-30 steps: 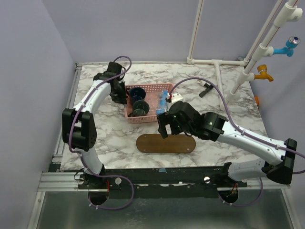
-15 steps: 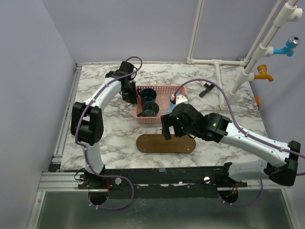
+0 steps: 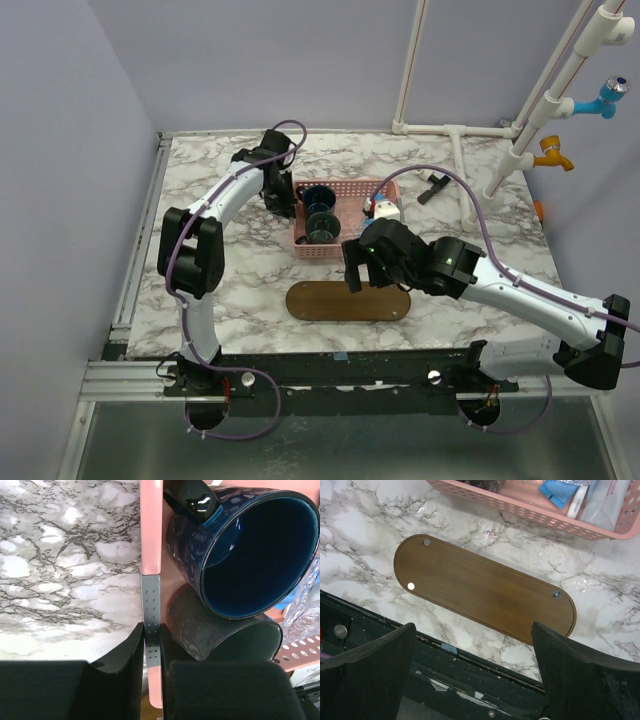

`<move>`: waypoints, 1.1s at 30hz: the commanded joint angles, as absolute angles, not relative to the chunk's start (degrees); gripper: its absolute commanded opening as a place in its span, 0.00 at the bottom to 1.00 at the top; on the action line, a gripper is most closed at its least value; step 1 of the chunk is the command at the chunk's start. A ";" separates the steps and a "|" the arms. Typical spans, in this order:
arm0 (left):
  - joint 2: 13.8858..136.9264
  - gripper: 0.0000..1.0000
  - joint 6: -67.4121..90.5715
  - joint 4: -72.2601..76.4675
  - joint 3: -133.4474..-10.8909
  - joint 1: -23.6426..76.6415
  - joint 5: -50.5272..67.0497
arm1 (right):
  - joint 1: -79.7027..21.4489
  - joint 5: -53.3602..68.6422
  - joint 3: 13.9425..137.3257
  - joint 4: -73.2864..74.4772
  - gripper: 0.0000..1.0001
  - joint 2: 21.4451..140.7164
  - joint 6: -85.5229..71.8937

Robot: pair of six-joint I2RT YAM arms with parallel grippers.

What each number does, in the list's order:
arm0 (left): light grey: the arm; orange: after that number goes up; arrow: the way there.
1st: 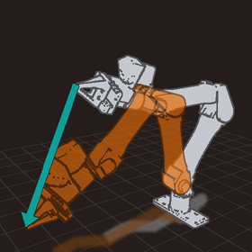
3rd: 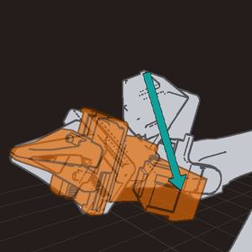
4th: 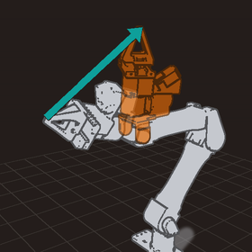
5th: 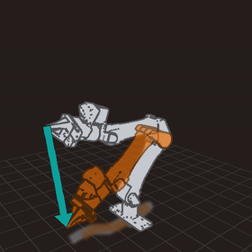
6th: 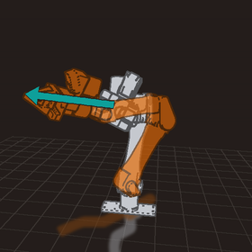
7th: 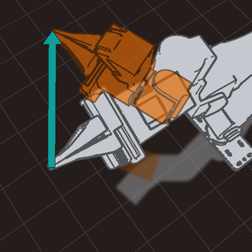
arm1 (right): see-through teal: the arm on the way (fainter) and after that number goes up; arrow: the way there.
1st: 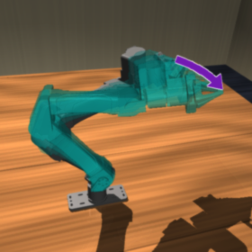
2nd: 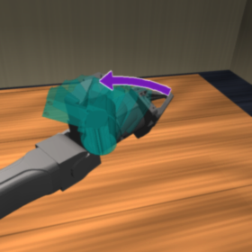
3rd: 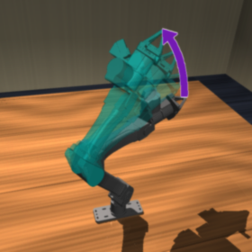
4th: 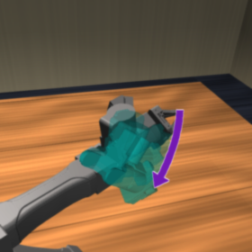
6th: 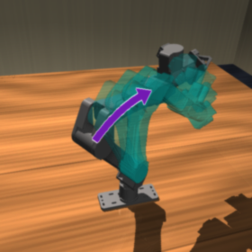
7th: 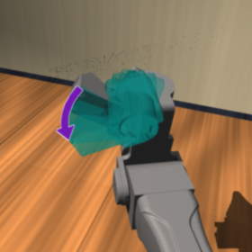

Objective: Prepare toiletry sets of a toothbrush and toothpaste on the tray

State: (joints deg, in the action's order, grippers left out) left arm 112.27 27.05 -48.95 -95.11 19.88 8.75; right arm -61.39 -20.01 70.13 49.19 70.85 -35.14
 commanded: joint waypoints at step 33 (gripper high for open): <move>84.97 0.70 23.88 -42.72 -83.60 20.30 10.19 | -57.94 -24.42 78.57 50.92 0.96 77.91 -33.56</move>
